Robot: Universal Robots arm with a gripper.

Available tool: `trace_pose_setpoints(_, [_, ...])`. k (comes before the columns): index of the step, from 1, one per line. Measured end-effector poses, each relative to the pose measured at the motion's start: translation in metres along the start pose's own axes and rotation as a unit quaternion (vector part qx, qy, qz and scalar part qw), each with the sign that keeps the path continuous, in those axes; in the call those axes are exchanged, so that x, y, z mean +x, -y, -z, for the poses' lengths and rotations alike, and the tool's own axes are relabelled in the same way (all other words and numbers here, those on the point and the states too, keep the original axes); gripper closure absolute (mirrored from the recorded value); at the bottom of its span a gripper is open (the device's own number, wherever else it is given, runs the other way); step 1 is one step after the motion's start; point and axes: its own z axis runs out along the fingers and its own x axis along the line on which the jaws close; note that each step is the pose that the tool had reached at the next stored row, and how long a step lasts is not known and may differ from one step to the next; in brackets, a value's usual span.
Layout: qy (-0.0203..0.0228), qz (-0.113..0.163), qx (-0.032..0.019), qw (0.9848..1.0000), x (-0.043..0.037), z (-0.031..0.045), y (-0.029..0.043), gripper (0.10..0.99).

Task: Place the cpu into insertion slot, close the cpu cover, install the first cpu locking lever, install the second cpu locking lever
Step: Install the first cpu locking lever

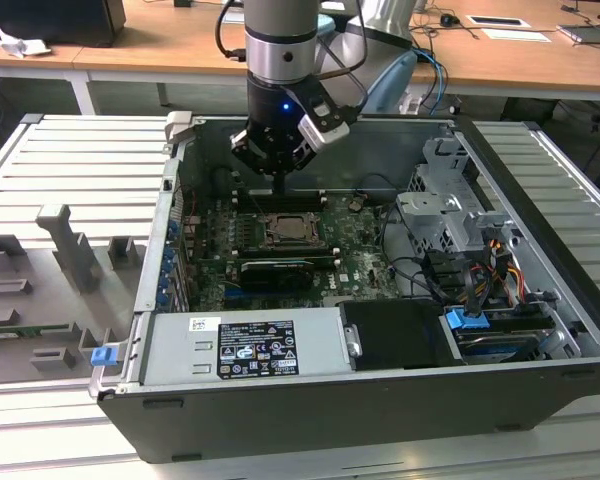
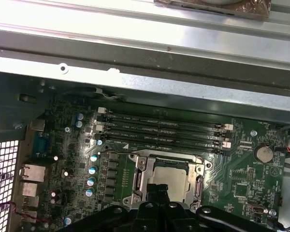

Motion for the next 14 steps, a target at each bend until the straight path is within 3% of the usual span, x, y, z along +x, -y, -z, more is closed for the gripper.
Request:
trace_pose_setpoints(6, [-0.0001,0.001,0.0000,1.0000,0.0057,0.0002,-0.0007,0.980])
trace_pose_setpoints(11, [0.0001,0.001,-0.0001,1.0000,0.0168,-0.0012,-0.0021,0.980])
trace_pose_setpoints(14, [0.0009,-0.018,0.0004,0.9998,0.0217,-0.0064,-0.0025,0.980])
